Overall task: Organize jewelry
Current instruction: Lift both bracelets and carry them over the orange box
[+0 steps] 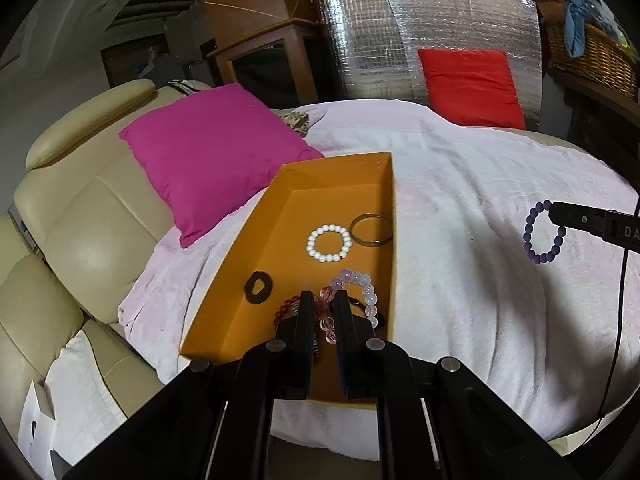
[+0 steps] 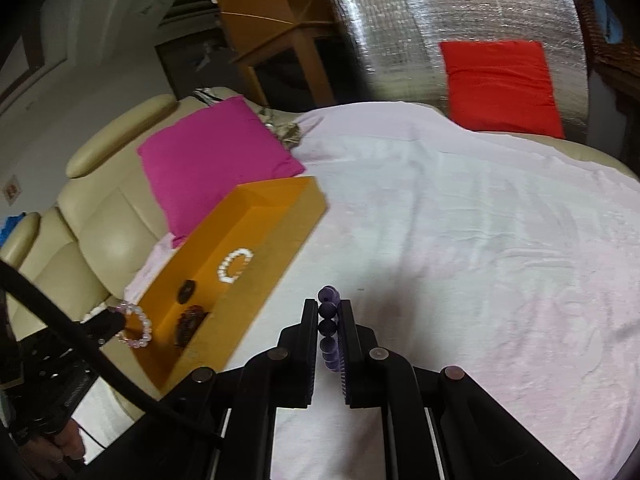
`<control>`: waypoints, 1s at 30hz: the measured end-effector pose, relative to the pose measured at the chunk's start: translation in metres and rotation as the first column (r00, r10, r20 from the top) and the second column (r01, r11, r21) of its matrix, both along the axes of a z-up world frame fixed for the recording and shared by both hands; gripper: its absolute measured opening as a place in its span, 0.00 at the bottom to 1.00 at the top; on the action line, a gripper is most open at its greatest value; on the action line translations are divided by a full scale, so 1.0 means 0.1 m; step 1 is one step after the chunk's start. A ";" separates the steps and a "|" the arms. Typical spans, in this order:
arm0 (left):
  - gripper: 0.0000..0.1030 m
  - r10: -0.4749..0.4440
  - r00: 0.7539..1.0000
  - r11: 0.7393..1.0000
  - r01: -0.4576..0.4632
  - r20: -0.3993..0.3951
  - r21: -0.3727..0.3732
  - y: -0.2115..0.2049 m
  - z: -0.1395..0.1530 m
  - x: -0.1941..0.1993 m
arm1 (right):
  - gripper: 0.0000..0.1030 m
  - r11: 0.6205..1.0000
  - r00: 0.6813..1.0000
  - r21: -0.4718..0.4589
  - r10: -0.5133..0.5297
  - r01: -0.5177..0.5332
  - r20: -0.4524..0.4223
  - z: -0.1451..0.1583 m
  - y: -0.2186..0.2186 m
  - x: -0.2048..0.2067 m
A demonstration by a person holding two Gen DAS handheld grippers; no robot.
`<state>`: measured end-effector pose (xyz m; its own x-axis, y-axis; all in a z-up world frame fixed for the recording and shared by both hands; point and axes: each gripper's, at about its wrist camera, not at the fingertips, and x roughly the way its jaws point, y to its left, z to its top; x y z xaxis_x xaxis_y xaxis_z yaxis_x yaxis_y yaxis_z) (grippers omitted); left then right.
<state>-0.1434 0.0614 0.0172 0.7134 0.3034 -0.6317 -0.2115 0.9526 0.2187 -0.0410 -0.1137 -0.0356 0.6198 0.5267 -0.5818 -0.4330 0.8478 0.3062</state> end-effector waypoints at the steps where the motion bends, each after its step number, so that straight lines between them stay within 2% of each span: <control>1: 0.10 0.003 1.000 1.000 -0.003 0.002 0.000 0.02 0.00 -0.01 | 0.10 1.000 1.000 0.005 0.009 -0.009 0.001 0.00 0.03 -0.02; 8: 0.10 0.025 1.000 1.000 -0.025 0.002 -0.003 0.16 -0.01 -0.07 | 0.10 0.998 0.998 0.026 0.058 -0.059 0.012 0.01 0.18 -0.14; 16: 0.10 0.077 0.997 0.997 -0.077 -0.005 0.010 0.47 -0.05 -0.11 | 0.10 0.995 0.995 0.007 0.098 -0.098 0.012 -0.04 0.30 -0.21; 23: 0.10 0.123 0.992 0.992 -0.123 -0.014 -0.019 0.73 -0.09 -0.14 | 0.10 0.993 0.993 0.012 0.118 -0.118 0.016 -0.06 0.31 -0.23; 30: 0.10 0.115 0.993 0.993 -0.116 -0.010 -0.037 0.76 -0.13 -0.11 | 0.10 0.988 0.988 0.000 0.156 -0.156 0.009 -0.12 0.43 -0.28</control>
<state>-0.1544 0.1379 0.0042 0.6700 0.3593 -0.6496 -0.3191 0.9295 0.1850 -0.0692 -0.0709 -0.0473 0.5350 0.6177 -0.5764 -0.5625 0.7694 0.3025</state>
